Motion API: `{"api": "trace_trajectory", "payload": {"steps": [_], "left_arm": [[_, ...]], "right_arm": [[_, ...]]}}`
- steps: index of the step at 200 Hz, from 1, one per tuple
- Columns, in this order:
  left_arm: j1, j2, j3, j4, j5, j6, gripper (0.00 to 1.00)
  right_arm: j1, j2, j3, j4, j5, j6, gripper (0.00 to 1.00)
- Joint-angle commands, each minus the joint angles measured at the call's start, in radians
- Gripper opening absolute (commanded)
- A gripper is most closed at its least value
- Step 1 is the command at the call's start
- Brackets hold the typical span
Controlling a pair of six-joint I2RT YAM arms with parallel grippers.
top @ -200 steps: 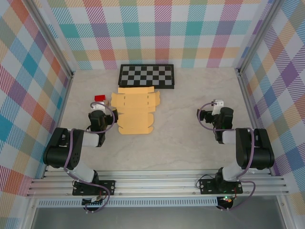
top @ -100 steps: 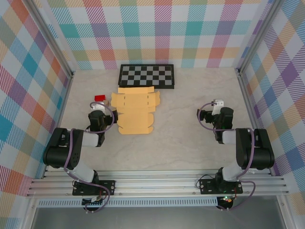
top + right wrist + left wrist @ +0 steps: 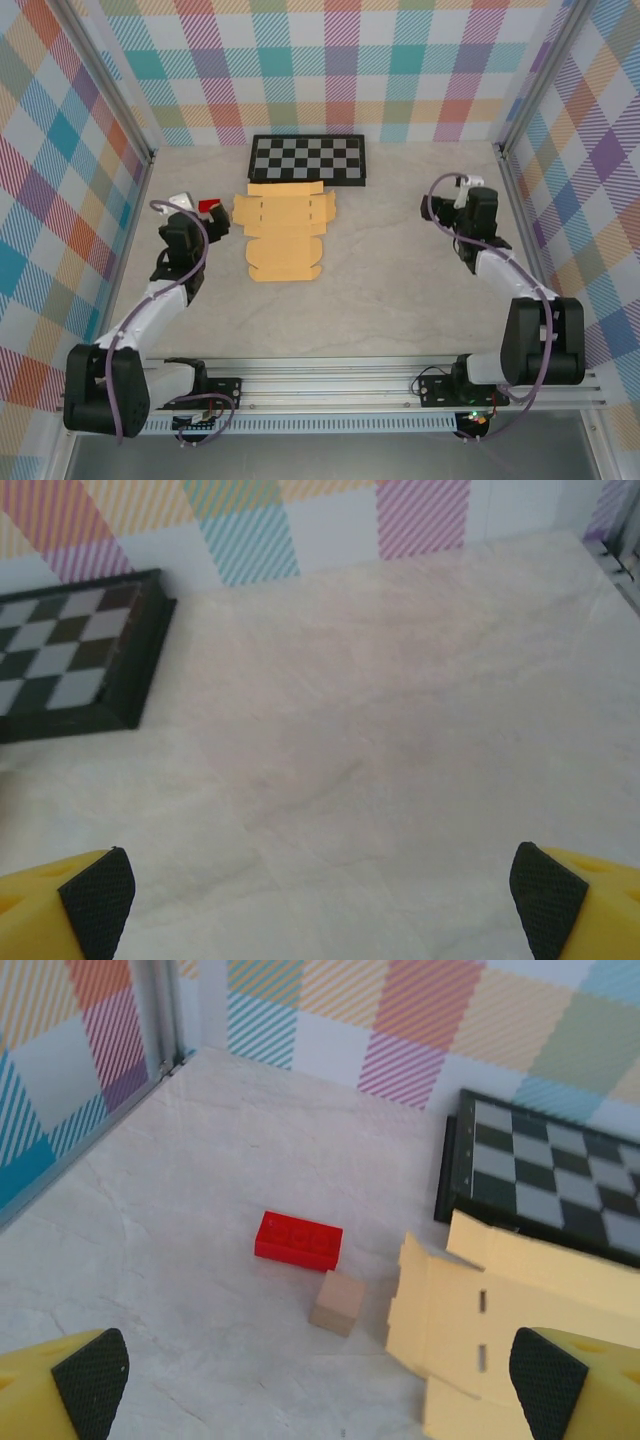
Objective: Fold the paper box
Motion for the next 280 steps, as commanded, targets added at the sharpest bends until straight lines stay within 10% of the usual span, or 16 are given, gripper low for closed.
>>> {"api": "trace_trajectory", "payload": {"steps": [1,47,118,203,280], "left_arm": [[0.009,-0.060,0.151,-0.387,0.056,-0.250,1.00],[0.010,-0.059,0.292,-0.750,0.208,-0.300,1.00],[0.010,-0.122,0.231,-0.880,0.321,-0.332,1.00],[0.012,-0.233,0.101,-0.817,0.278,-0.381,1.00],[0.013,-0.253,0.048,-0.784,0.290,-0.424,1.00]], "right_arm": [[0.115,-0.031,0.123,-0.298,0.011,0.032,1.00],[0.363,0.086,0.352,-0.478,-0.037,-0.010,1.00],[0.649,0.520,0.715,-0.571,0.039,-0.076,1.00],[0.766,0.990,1.233,-0.764,0.077,-0.101,1.00],[0.790,1.098,1.274,-0.794,0.073,-0.086,1.00]]}}
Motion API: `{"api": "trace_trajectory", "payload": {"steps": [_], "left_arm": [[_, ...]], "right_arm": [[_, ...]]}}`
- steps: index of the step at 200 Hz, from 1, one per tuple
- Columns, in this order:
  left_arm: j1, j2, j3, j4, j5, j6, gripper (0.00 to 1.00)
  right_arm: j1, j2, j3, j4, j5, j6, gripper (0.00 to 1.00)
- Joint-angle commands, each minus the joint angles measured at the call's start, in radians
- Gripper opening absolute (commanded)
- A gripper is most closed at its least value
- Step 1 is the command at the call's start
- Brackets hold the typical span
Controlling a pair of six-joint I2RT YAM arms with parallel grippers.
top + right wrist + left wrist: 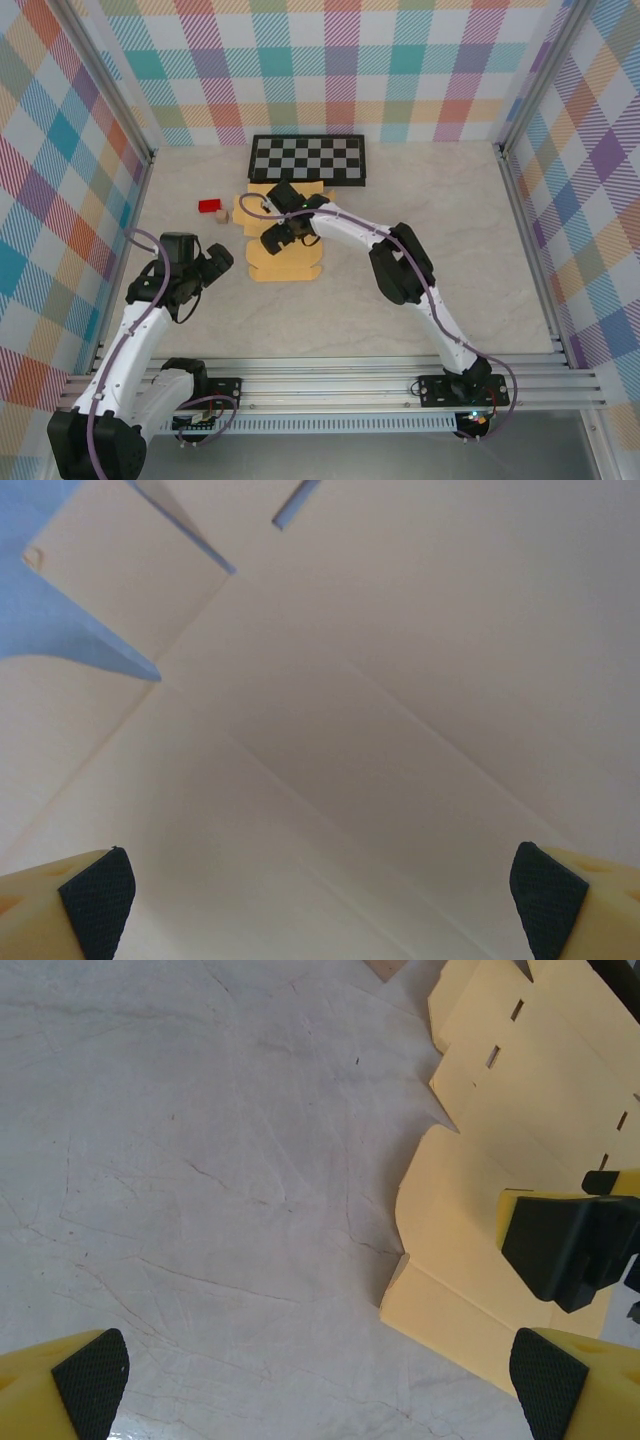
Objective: Fold the paper box
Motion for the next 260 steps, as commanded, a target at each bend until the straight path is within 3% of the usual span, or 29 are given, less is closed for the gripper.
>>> {"api": "trace_trajectory", "payload": {"steps": [1,46,94,142,182,240,260], "left_arm": [[0.012,-0.015,-0.016,0.029,0.002,-0.024,1.00],[0.009,-0.027,-0.029,0.054,0.089,-0.072,1.00],[-0.001,-0.026,-0.005,0.045,0.074,-0.078,1.00],[-0.018,0.068,0.021,0.072,0.131,-0.075,1.00],[-0.091,0.134,0.031,0.135,0.139,-0.074,0.97],[-0.295,0.339,0.112,0.252,0.085,-0.025,0.95],[-0.314,0.445,0.175,0.284,0.110,0.036,0.95]], "right_arm": [[0.009,0.018,0.010,-0.028,0.007,0.001,1.00],[0.009,-0.064,-0.175,0.060,0.010,0.026,1.00],[0.009,-0.227,-0.482,0.188,0.067,0.020,1.00],[0.010,-0.477,-0.850,0.305,0.028,0.040,1.00],[0.009,-0.687,-1.091,0.330,-0.018,0.043,1.00],[-0.004,-0.970,-1.119,0.224,0.001,0.024,1.00],[-0.050,-1.033,-1.102,0.222,-0.006,-0.044,1.00]]}}
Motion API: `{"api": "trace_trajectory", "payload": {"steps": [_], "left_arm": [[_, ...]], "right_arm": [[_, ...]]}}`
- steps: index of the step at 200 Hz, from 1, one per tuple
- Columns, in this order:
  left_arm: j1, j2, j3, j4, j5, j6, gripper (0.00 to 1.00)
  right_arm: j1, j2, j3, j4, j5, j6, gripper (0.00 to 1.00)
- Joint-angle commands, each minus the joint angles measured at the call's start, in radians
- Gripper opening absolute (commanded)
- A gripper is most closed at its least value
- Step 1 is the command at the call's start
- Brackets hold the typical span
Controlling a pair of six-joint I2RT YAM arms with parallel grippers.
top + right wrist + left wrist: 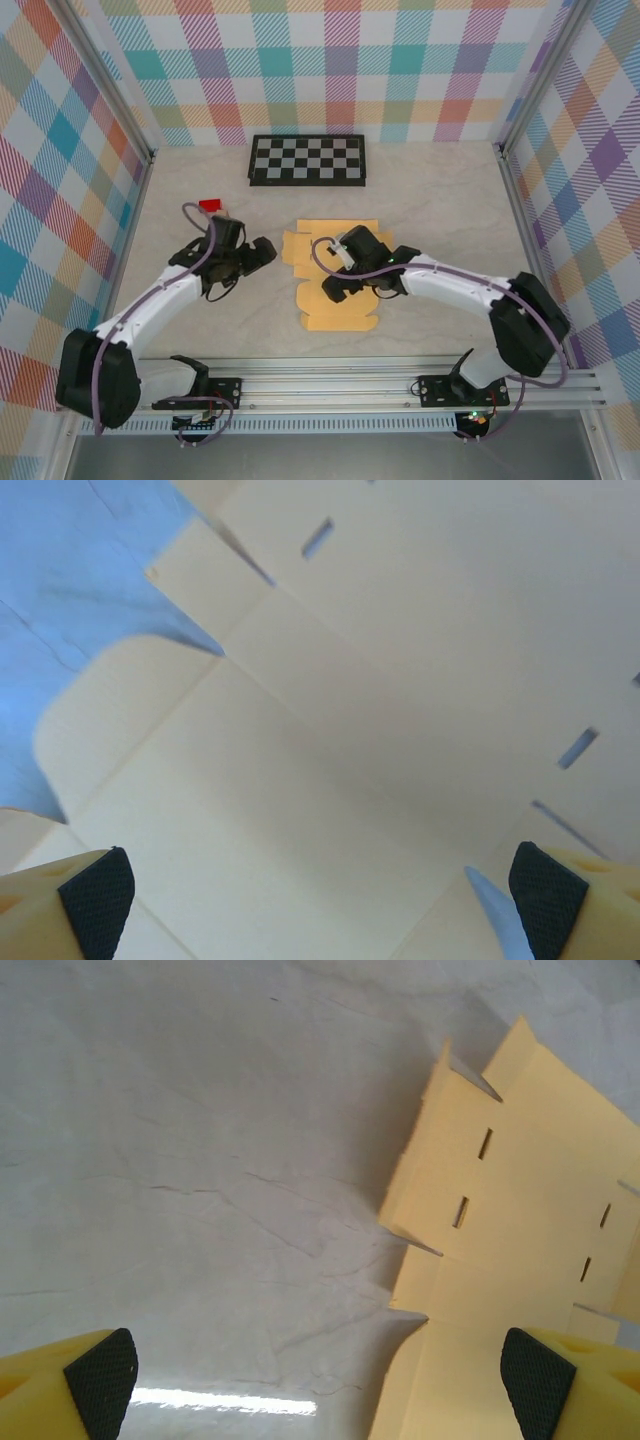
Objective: Fold the paper box
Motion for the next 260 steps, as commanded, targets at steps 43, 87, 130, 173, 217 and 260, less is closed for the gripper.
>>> {"api": "trace_trajectory", "payload": {"steps": [43,87,130,173,217,260], "left_arm": [[-0.025,0.324,0.236,0.070,0.013,0.297,0.90],[-0.016,0.485,0.282,0.131,0.091,0.403,0.81],[0.024,0.555,0.319,0.152,0.181,0.462,0.67],[0.073,0.570,0.264,0.349,0.361,0.491,0.61],[0.073,0.635,0.289,0.314,0.403,0.524,0.41],[0.075,0.626,0.275,0.284,0.305,0.556,0.34]], "right_arm": [[-0.243,-0.106,0.091,0.005,-0.189,-0.190,0.99],[-0.336,0.025,0.269,-0.052,-0.326,-0.307,0.92],[-0.366,0.131,0.388,-0.110,-0.489,-0.424,0.79],[-0.379,0.226,0.503,-0.264,-0.658,-0.637,0.78],[-0.379,0.342,0.674,-0.444,-0.707,-0.725,0.77],[-0.379,0.383,0.737,-0.514,-0.734,-0.763,0.74]]}}
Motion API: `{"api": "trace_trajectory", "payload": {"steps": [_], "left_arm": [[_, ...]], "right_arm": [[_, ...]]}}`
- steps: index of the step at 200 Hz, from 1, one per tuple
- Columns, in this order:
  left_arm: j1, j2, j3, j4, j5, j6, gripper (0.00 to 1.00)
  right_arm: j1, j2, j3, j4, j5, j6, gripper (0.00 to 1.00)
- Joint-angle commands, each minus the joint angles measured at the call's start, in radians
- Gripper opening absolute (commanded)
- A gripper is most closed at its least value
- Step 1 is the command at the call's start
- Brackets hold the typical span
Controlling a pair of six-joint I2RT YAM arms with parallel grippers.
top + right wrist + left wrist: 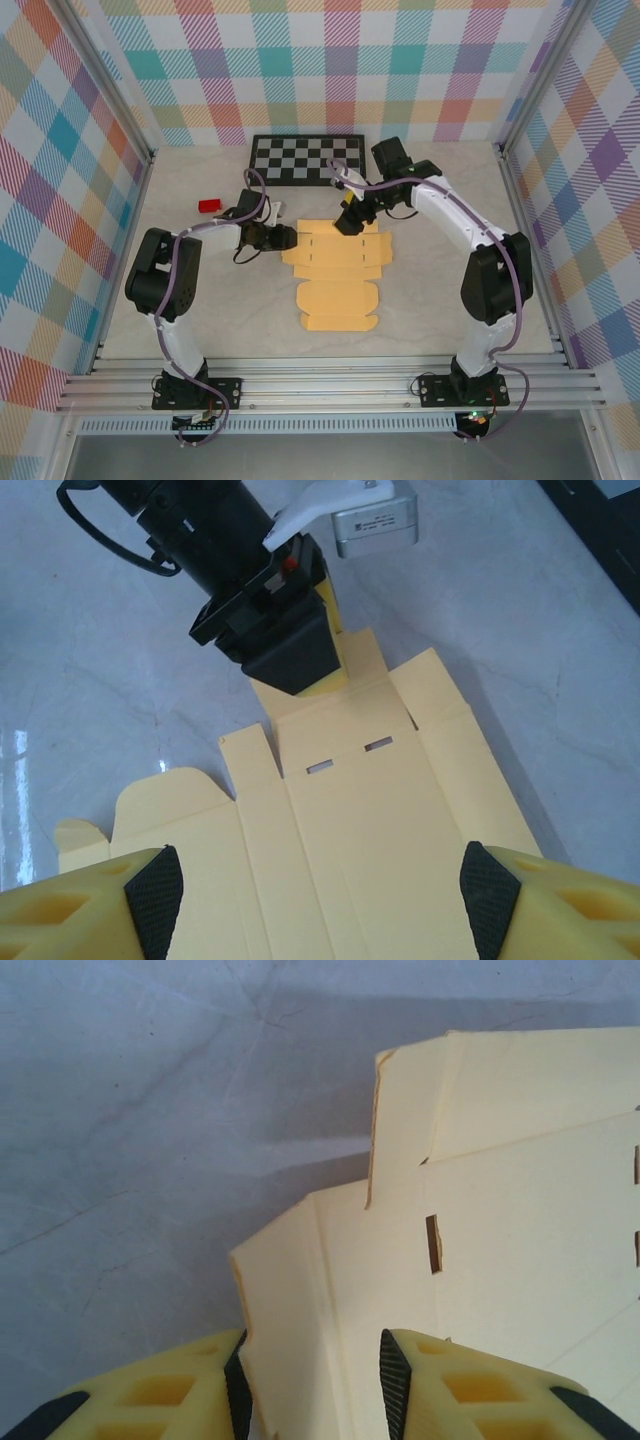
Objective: Fold the paper box
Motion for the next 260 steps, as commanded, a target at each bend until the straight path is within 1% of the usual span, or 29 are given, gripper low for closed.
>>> {"api": "trace_trajectory", "payload": {"steps": [1,8,18,25,33,39,50,61,70,81,109,121,142,158,168,176,186,192,211,242,260], "left_arm": [[-0.002,-0.008,-0.008,-0.025,-0.034,0.038,0.33],[-0.002,-0.011,-0.010,-0.019,-0.027,0.037,0.26],[-0.003,-0.024,-0.010,-0.008,-0.002,0.035,0.12],[-0.004,-0.040,-0.006,-0.006,0.016,0.033,0.08],[-0.005,-0.068,-0.002,0.001,0.024,0.025,0.04],[-0.010,-0.092,0.003,0.004,0.025,0.018,0.00],[-0.025,-0.151,0.007,0.004,0.010,0.017,0.00],[-0.049,-0.224,0.000,0.004,-0.032,0.036,0.00],[-0.072,-0.288,-0.008,0.004,-0.074,0.061,0.00],[-0.096,-0.363,-0.013,-0.008,-0.110,0.096,0.00],[-0.131,-0.534,-0.033,-0.024,-0.160,0.200,0.00],[-0.138,-0.587,-0.026,-0.045,-0.161,0.230,0.00],[-0.159,-0.669,-0.019,-0.069,-0.165,0.304,0.00],[-0.172,-0.721,-0.025,-0.073,-0.191,0.348,0.00],[-0.172,-0.742,-0.026,-0.083,-0.195,0.366,0.00],[-0.174,-0.755,-0.023,-0.095,-0.191,0.380,0.00],[-0.175,-0.766,-0.017,-0.113,-0.178,0.392,0.00],[-0.177,-0.771,-0.013,-0.123,-0.169,0.396,0.00],[-0.186,-0.785,-0.011,-0.129,-0.158,0.400,0.00],[-0.192,-0.804,-0.019,-0.114,-0.159,0.403,0.00],[-0.195,-0.810,-0.019,-0.114,-0.149,0.401,0.00]], "right_arm": [[-0.003,0.020,0.041,-0.091,-0.067,-0.067,0.74],[-0.003,0.022,0.043,-0.094,-0.066,-0.072,0.73],[-0.003,0.026,0.040,-0.095,-0.051,-0.082,0.72],[-0.003,0.029,0.039,-0.093,-0.035,-0.091,0.71],[-0.003,0.032,0.040,-0.085,0.000,-0.097,0.65],[-0.003,0.033,0.044,-0.078,0.028,-0.100,0.57],[-0.003,0.036,0.063,-0.075,0.072,-0.111,0.47],[-0.004,0.034,0.088,-0.082,0.096,-0.131,0.43],[-0.006,0.028,0.107,-0.097,0.097,-0.170,0.38],[-0.006,0.016,0.120,-0.110,0.093,-0.206,0.37],[-0.009,-0.021,0.124,-0.111,0.077,-0.293,0.38],[-0.015,-0.032,0.125,-0.100,0.070,-0.329,0.38],[-0.026,-0.045,0.179,-0.131,0.044,-0.366,0.39],[-0.027,-0.075,0.199,-0.163,-0.005,-0.421,0.40],[-0.028,-0.103,0.191,-0.167,-0.034,-0.471,0.39],[-0.029,-0.124,0.184,-0.156,-0.040,-0.497,0.34],[-0.028,-0.144,0.177,-0.131,-0.029,-0.497,0.30],[-0.029,-0.154,0.176,-0.122,-0.023,-0.498,0.29],[-0.030,-0.175,0.176,-0.106,-0.008,-0.504,0.32],[-0.029,-0.175,0.201,-0.155,-0.018,-0.514,0.38],[-0.029,-0.175,0.196,-0.174,-0.030,-0.515,0.39]]}}
